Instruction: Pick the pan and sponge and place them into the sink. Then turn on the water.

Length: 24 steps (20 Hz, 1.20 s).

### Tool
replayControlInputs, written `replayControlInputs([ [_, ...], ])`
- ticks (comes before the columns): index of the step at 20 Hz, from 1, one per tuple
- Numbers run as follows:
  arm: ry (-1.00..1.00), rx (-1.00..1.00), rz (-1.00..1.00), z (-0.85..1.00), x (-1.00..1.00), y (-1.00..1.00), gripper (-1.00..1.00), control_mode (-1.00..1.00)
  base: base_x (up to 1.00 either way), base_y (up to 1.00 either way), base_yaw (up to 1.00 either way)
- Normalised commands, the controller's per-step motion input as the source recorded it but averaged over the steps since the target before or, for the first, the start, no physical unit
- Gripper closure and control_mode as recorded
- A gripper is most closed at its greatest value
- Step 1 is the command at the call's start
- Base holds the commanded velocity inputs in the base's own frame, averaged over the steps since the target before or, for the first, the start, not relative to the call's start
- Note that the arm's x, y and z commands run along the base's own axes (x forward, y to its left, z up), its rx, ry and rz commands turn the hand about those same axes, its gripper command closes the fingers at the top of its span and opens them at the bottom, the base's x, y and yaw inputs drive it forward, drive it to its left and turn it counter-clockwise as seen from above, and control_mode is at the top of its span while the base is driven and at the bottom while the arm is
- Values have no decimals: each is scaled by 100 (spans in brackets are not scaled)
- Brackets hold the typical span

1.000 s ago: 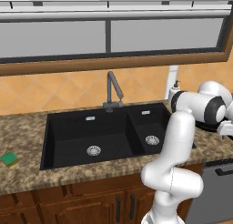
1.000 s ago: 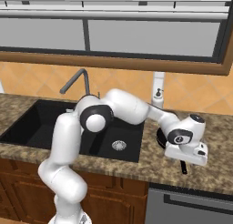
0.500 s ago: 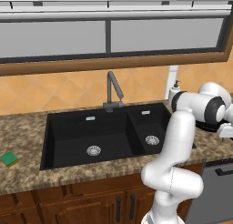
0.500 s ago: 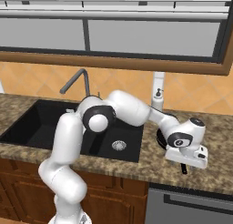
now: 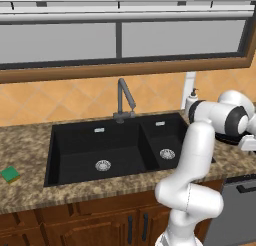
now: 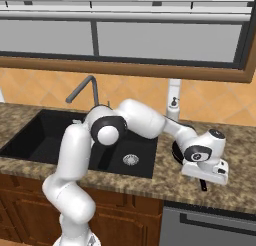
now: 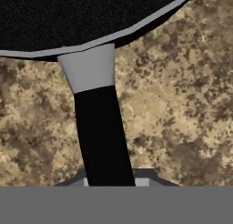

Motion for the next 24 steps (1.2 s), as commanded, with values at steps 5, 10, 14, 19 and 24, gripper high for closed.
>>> replayControlInputs([
  [5, -3, 0, 0, 40, -10, 10, 100, -100, 0, 0, 0],
  [10, -1, -2, 0, 54, -18, 39, 100, -100, 0, 0, 0],
  [14, 0, -8, 0, 11, -24, 84, 100, -100, 0, 0, 0],
  [19, 0, -8, 0, 4, -18, 100, 100, -100, 0, 0, 0],
  [24, 0, -3, 2, 3, 0, 100, 100, -100, 0, 0, 0],
])
